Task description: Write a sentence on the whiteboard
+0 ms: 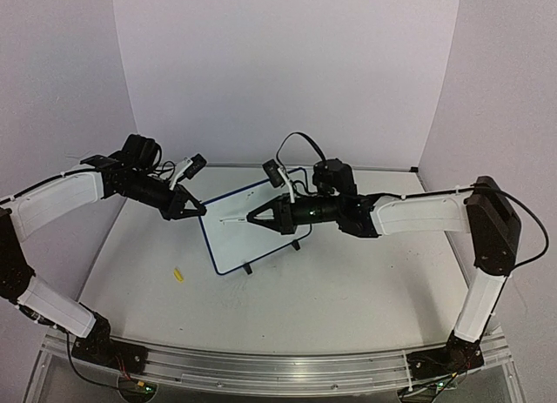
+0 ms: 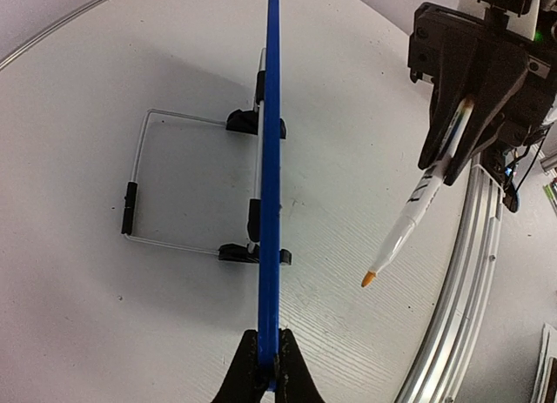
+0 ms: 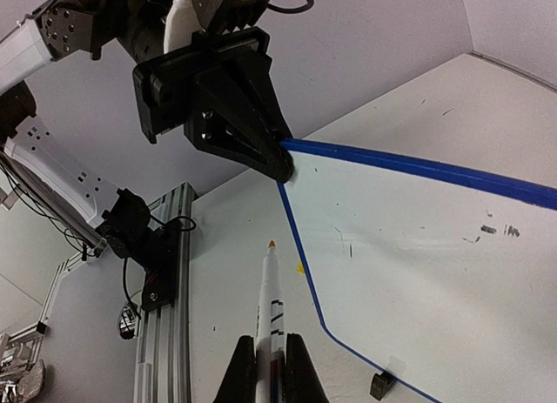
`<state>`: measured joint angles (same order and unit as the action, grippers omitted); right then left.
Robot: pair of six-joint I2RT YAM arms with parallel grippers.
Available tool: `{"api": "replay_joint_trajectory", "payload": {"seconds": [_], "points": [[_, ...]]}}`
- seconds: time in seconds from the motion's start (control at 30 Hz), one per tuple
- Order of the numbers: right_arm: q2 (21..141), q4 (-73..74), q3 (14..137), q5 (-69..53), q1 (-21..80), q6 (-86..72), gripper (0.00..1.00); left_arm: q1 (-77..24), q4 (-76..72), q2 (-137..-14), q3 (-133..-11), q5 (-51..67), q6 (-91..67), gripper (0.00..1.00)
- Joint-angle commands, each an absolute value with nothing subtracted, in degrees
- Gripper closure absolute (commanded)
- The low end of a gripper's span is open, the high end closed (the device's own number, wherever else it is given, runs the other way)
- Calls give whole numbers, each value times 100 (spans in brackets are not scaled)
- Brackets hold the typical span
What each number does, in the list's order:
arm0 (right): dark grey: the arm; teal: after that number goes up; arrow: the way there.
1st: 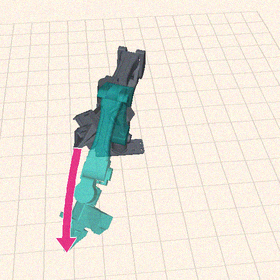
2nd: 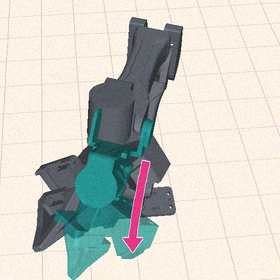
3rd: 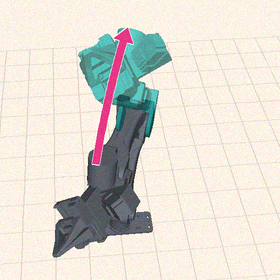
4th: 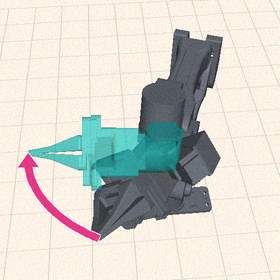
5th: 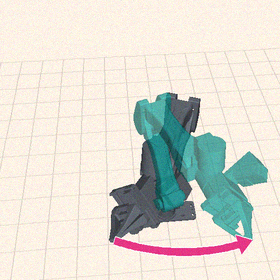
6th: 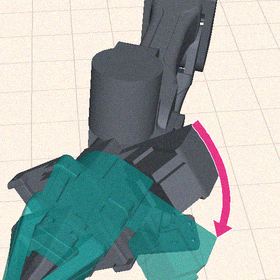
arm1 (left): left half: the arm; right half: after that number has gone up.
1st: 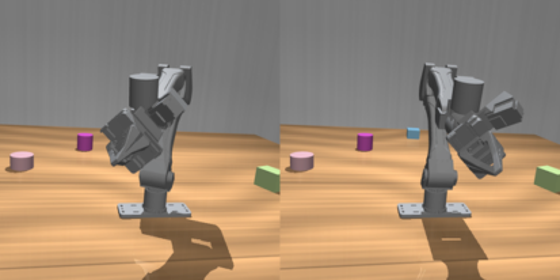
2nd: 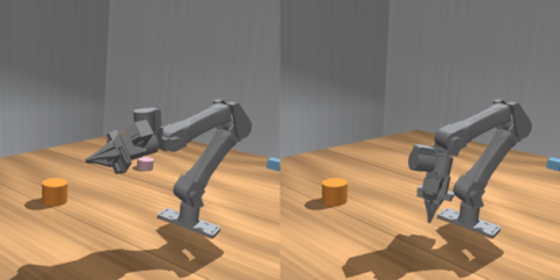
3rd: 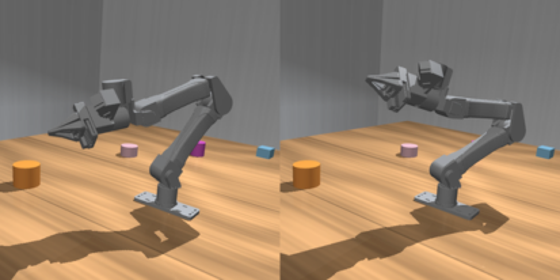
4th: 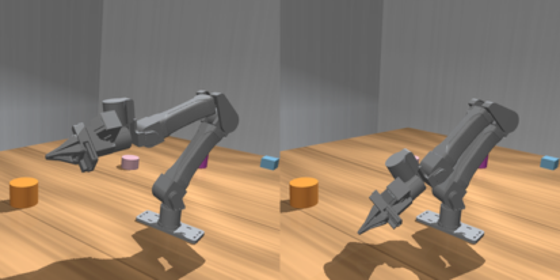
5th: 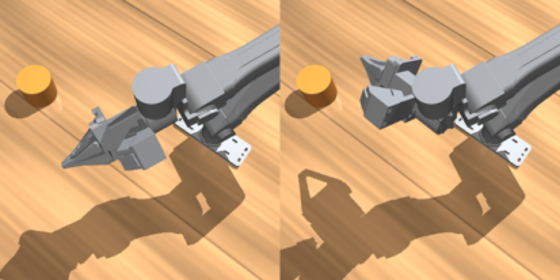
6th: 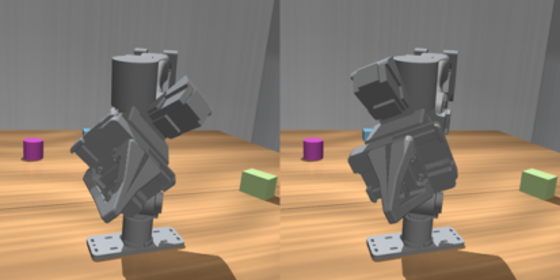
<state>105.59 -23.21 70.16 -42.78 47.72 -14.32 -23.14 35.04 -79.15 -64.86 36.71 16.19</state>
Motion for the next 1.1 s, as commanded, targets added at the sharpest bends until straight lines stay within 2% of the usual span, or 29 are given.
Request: {"api": "replay_joint_trajectory", "payload": {"seconds": [0.0, 0.5, 1.07], "points": [[10750, -2549, 7418, -4215, 4806, -1301, 100, -2294, 3683, -7866, -6661, 3669, 1782, 100], [11300, -2566, 8015, -4368, 4810, -1327, 100, -2294, 3753, -7943, -6697, 3735, 1812, 100], [11575, -2662, 8004, -4053, 4811, -1415, 100, -2296, 3778, -7954, -6723, 3829, 1834, 100]]}}
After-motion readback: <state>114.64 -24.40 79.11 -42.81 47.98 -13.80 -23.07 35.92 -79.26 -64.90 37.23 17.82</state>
